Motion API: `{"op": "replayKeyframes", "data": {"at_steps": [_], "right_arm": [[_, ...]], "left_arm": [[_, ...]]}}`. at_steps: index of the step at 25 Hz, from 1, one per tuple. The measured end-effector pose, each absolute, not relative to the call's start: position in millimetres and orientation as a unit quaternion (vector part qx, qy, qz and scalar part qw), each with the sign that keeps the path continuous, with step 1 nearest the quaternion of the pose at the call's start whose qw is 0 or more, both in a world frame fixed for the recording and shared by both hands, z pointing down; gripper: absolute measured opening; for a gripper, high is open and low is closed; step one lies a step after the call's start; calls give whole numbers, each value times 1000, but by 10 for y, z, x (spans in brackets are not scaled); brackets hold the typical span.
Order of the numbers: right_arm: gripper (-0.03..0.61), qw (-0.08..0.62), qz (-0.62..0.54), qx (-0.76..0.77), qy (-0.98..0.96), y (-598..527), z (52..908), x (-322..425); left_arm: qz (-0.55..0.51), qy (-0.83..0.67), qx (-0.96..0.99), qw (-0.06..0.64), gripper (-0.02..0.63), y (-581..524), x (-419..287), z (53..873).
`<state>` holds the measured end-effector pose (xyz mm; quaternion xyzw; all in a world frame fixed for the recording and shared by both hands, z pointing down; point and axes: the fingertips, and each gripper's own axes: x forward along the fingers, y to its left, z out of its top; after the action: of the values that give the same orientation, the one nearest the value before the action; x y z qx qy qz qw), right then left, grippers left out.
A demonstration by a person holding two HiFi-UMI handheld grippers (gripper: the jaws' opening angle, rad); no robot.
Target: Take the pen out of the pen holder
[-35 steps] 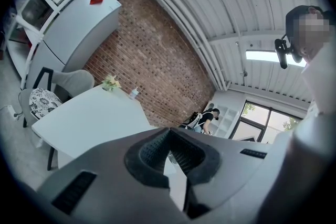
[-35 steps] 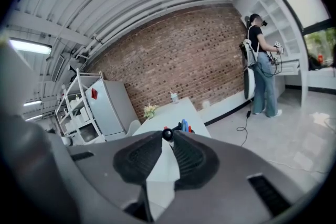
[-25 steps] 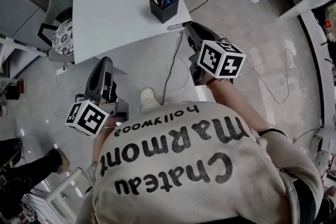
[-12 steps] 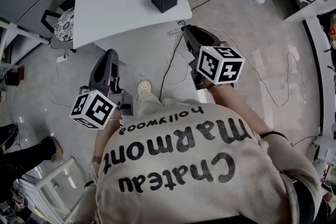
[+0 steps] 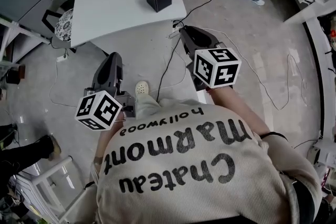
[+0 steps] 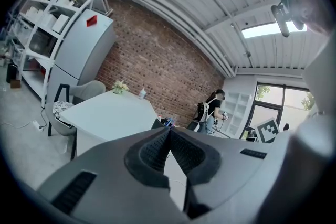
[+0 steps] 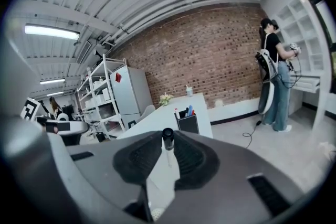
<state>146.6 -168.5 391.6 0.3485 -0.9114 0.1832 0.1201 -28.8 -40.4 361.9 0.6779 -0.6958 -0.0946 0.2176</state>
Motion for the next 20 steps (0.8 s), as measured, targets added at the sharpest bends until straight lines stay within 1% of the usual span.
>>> {"op": "replayKeyframes", "data": {"at_steps": [8, 20], "right_arm": [[72, 129, 181, 340, -914, -1695, 3996, 1522], [72, 136, 182, 333, -915, -1775, 4040, 1482]], "left_arm": [[-103, -692, 679, 223, 2, -402, -177, 3660], [-106, -693, 677, 224, 2, -475, -194, 3651]]}}
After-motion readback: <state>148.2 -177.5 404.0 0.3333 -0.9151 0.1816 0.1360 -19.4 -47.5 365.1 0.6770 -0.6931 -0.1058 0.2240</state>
